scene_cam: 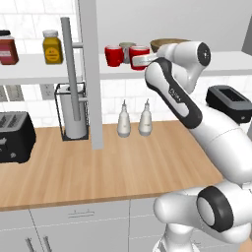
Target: Gather all objects into one cabinet and sort the glasses and bowls to opposite sides.
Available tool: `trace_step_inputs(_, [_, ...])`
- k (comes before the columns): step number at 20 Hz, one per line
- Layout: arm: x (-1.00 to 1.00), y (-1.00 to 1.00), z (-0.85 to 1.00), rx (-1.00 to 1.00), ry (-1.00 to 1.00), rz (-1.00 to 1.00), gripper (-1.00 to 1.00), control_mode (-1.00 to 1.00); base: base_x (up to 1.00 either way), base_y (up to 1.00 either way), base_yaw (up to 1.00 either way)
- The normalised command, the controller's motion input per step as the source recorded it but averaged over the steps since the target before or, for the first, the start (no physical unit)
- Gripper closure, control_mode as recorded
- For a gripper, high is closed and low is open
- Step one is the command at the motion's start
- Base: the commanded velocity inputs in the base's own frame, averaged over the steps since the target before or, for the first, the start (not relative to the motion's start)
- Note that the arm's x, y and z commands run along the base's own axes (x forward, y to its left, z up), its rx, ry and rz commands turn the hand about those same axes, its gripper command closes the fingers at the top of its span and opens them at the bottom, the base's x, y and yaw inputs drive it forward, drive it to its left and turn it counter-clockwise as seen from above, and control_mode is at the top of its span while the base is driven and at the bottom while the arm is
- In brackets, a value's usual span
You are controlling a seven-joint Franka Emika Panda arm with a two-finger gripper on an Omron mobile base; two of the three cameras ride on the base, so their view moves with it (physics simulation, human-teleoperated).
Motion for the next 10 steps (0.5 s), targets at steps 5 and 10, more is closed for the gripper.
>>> trace_step_inputs(5, [0.05, 0.0, 0.02, -0.1, 0.0, 0.0, 1.0, -1.0, 0.0, 0.0, 0.0])
trace_step_inputs(10, [0.0, 0.0, 0.01, -0.11, 0.0, 0.0, 1.0, -1.0, 0.0, 0.0, 0.0])
